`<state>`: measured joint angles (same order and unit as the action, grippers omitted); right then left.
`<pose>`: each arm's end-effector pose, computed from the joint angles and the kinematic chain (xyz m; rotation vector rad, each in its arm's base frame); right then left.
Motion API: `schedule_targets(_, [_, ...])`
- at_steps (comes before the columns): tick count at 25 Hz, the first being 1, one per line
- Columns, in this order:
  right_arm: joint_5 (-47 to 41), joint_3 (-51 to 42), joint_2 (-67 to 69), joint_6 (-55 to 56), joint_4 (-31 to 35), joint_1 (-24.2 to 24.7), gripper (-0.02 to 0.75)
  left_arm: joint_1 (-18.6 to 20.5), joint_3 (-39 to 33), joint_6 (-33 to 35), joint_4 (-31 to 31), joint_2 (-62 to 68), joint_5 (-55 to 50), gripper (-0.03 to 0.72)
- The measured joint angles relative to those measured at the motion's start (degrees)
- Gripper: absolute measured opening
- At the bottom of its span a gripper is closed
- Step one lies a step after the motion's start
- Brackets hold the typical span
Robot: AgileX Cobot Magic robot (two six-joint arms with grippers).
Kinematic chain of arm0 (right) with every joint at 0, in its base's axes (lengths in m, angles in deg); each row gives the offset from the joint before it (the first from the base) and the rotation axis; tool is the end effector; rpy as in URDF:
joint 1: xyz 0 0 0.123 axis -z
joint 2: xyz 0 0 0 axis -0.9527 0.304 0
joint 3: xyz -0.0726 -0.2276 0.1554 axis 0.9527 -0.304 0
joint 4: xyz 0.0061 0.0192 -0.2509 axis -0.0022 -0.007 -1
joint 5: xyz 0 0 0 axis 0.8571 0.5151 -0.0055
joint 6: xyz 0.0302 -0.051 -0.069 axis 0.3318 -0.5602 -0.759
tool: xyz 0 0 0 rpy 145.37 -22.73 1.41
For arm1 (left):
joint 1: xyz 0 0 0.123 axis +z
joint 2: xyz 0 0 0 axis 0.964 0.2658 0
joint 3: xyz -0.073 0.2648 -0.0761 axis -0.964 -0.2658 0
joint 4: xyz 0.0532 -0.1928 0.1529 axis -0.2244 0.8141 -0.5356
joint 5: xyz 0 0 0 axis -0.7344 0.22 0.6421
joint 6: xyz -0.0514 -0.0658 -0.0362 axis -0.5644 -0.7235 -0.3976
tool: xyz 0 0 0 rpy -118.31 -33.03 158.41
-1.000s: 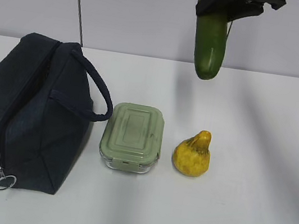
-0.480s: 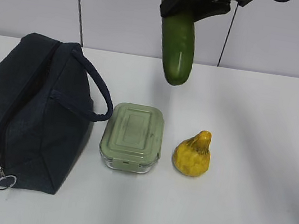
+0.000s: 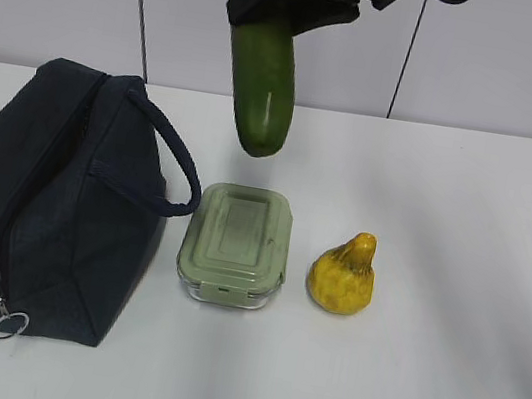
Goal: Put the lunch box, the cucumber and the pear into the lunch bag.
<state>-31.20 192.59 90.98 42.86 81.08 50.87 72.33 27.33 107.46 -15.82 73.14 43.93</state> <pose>0.3960 0.2051 0.3635 -0.6550 2.4868 0.8333 0.1615 -0.0328 0.2703 0.1177 2.2693 -0.3948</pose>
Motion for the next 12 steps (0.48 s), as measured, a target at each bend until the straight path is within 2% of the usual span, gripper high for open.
schedule_targets(4, [0.0, 0.0, 0.0, -1.1, 3.9, -0.1, 0.371, 0.0, 1.7, 4.3, 3.3, 6.3, 1.8, 0.391])
schedule_targets(6, [0.1, 0.0, 0.0, -2.2, 5.9, -0.1, 0.371, 0.0, 1.9, 4.9, 3.6, 8.9, 2.5, 0.357])
schedule_targets(7, [0.2, 0.0, 0.0, -2.8, 7.0, -0.1, 0.371, 0.0, 2.0, 5.0, 3.7, 9.8, 2.5, 0.314])
schedule_targets(11, [2.6, 0.0, 0.5, -5.5, 13.6, -0.7, 0.371, 0.0, 2.1, 5.1, 4.4, 12.0, 2.5, 0.055])
schedule_targets(12, [3.2, 0.0, 0.8, -6.2, 15.6, -1.1, 0.371, 0.0, 2.1, 5.1, 5.0, 12.2, 2.5, 0.025])
